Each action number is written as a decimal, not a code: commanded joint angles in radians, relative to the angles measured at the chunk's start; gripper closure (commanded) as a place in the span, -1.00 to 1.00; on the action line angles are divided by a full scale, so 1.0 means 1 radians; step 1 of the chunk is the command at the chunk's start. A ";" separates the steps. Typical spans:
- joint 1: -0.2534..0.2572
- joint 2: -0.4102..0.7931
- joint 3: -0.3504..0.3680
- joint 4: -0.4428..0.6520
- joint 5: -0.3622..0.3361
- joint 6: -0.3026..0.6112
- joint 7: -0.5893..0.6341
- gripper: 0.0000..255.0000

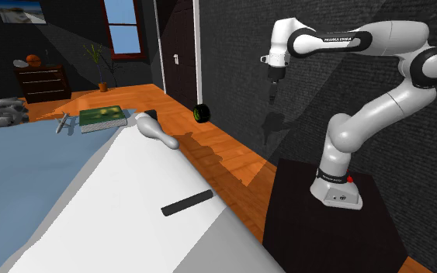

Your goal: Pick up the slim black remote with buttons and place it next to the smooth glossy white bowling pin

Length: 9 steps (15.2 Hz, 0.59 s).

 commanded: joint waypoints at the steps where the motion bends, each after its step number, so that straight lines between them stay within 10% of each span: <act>1: 0.000 0.000 0.000 0.000 0.000 0.000 0.000 -1.00; 9: 0.094 0.212 0.066 0.030 0.068 0.159 0.002 -1.00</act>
